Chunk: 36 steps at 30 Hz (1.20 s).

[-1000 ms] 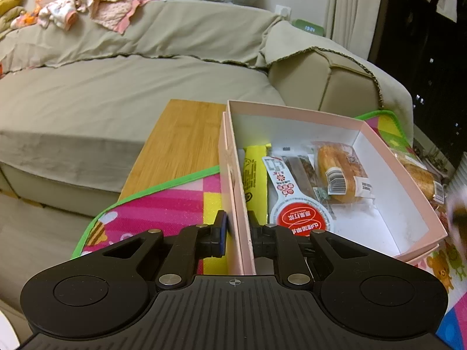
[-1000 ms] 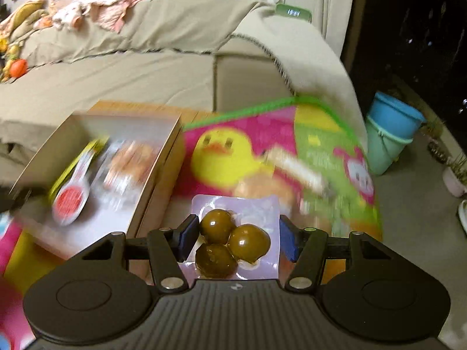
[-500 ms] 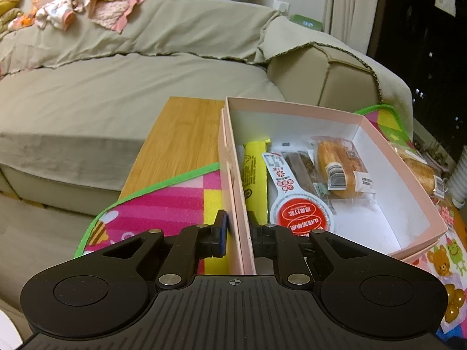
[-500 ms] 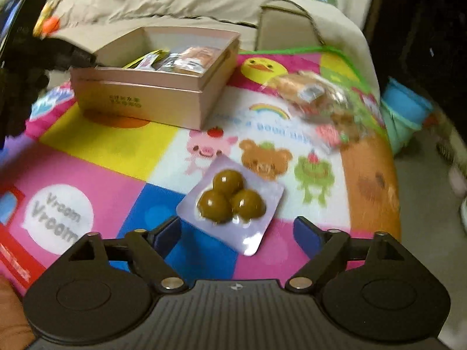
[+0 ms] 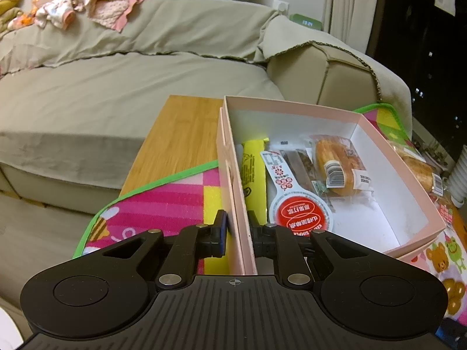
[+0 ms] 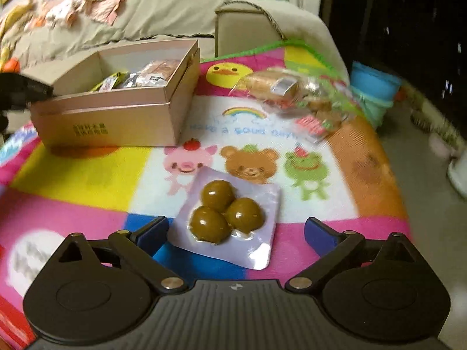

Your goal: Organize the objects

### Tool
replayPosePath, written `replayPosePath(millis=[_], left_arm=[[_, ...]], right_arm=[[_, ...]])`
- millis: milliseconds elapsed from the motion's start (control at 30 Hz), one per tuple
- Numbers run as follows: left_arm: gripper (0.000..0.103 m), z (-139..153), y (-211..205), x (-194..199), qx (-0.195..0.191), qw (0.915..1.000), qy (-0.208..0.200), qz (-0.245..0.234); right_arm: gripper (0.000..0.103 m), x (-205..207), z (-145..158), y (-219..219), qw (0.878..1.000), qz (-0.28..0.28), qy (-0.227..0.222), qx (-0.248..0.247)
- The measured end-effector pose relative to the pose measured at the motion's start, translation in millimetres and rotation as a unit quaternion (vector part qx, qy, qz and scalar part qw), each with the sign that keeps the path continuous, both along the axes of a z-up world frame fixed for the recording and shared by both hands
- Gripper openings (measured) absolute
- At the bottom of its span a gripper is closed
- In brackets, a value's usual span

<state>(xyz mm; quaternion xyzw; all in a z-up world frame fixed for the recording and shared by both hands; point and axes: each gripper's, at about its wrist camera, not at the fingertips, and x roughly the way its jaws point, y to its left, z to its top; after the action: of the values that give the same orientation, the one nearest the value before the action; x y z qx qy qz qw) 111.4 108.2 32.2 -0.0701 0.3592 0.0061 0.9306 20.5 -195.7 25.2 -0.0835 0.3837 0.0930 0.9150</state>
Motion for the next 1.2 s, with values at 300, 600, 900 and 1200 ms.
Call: replayPosePath(millis=[300, 600, 900, 1200], left_arm=[[0.016, 0, 1, 0, -0.003, 1.0, -0.001, 0.0], [0.016, 0, 1, 0, -0.002, 1.0, -0.001, 0.002], [0.016, 0, 2, 0, -0.003, 1.0, 0.001, 0.002], [0.016, 0, 2, 0, -0.003, 1.0, 0.0, 0.001]], right_arm=[[0.1, 1, 8, -42, 0.993, -0.065, -0.038, -0.093], [0.103, 32, 6, -59, 0.982, -0.101, 0.047, 0.152], [0.087, 74, -5, -15, 0.995, -0.085, 0.007, 0.058], [0.065, 53, 6, -20, 0.996, -0.073, 0.018, 0.056]])
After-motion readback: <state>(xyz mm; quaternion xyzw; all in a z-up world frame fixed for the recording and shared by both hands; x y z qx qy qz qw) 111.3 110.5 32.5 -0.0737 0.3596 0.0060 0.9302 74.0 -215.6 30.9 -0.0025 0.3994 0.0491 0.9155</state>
